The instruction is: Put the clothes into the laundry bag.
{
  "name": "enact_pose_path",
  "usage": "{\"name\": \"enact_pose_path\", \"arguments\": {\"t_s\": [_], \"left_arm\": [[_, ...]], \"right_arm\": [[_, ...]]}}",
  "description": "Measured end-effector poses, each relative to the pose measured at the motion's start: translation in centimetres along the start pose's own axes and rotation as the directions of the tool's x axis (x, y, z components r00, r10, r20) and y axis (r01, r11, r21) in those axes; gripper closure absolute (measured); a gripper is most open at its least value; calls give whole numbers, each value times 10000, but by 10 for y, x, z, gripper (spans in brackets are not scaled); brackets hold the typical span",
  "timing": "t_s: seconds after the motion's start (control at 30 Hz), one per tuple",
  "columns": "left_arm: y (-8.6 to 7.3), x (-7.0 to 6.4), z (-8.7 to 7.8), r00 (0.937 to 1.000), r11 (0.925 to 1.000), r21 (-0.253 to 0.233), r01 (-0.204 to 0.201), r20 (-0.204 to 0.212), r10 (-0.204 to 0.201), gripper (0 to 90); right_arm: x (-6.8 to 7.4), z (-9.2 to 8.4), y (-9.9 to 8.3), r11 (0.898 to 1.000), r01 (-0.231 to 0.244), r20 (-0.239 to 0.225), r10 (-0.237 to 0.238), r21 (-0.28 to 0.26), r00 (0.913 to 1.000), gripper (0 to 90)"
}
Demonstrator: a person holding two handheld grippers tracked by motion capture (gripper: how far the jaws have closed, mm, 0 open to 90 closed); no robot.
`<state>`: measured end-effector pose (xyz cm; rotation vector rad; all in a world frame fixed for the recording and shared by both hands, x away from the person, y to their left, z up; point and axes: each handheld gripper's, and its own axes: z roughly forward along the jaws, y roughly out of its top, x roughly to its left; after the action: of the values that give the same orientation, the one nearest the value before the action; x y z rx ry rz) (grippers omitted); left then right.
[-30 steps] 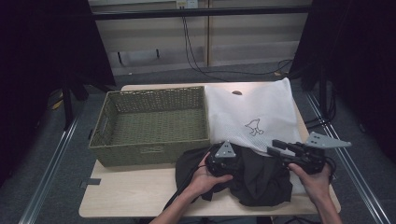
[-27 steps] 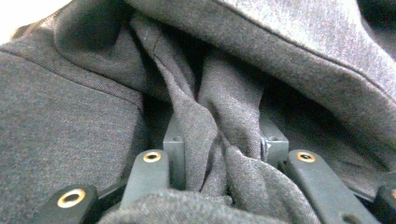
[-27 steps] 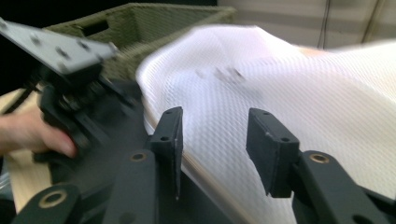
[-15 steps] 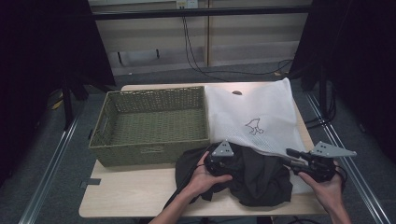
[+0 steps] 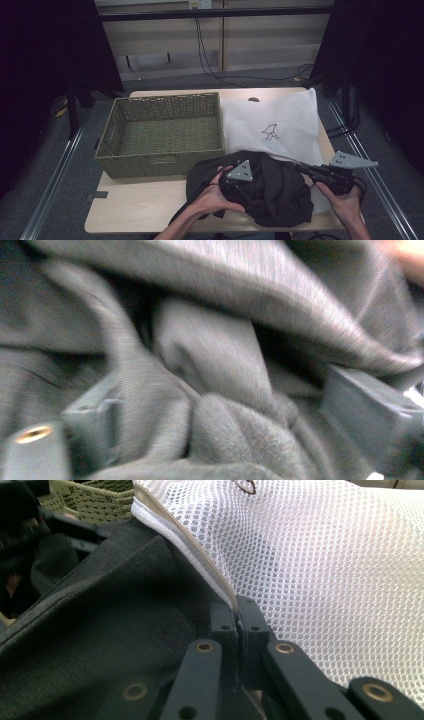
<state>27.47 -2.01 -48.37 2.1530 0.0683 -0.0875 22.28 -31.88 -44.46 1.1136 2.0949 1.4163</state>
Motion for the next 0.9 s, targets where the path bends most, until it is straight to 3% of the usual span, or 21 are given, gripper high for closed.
{"name": "enact_pose_path", "arguments": {"t_s": [0.1,0.17,0.2,0.23,0.3,0.4,0.43,0.47,0.53,0.6,0.7,0.77,0.83,0.9], "left_arm": [[-6,-4,12,9979,9957,715,-593,-233,611,1],[-7,-7,17,9929,9849,1406,-1007,-490,1086,0],[-7,-10,20,9892,9805,1587,-1159,-712,1285,27],[-6,-12,22,9752,9637,2136,-1603,-1168,1881,27],[-6,-13,22,9675,9696,1968,-1457,-1763,1812,134],[-8,-12,21,9569,9792,1612,-1234,-2419,1604,414],[-7,-13,19,9586,9807,1554,-1184,-2396,1537,414],[-7,-12,18,9635,9874,1232,-996,-2358,1266,540],[-6,-8,10,9775,9969,545,-567,-2002,665,583],[-4,-3,2,9841,9997,104,-218,-1763,233,673],[2,1,-7,9886,9987,-445,263,-1471,-325,704],[8,6,-16,9889,9931,-918,735,-1224,-845,718],[13,8,-23,9883,9861,-1425,849,-1141,-1016,721],[20,11,-29,9873,9844,-1527,877,-1184,-1063,726]], "right_arm": [[0,1,-1,10000,6,-10,-6,46,10000,887],[0,2,-1,10000,-20,-49,20,85,10000,888],[-1,2,-2,10000,-28,-34,29,89,10000,888],[-1,2,-2,10000,-28,-34,29,89,10000,888],[0,1,-1,9999,-99,-60,100,66,9999,888],[4,-1,3,10000,1,-159,-1,2,9999,889],[4,-1,3,10000,1,-159,-1,2,9999,889],[8,-2,7,10000,46,-216,-47,-53,9998,889],[9,-3,9,9999,92,-281,-95,-105,9996,889],[11,-5,14,9995,122,-423,-134,-289,9990,890],[14,-6,18,9993,164,-527,-182,-341,9984,890],[18,-9,25,9982,319,-530,-346,-515,9980,890],[19,-9,26,9979,297,-562,-330,-582,9979,891],[20,-9,30,9971,296,-589,-338,-702,9977,891]]}}
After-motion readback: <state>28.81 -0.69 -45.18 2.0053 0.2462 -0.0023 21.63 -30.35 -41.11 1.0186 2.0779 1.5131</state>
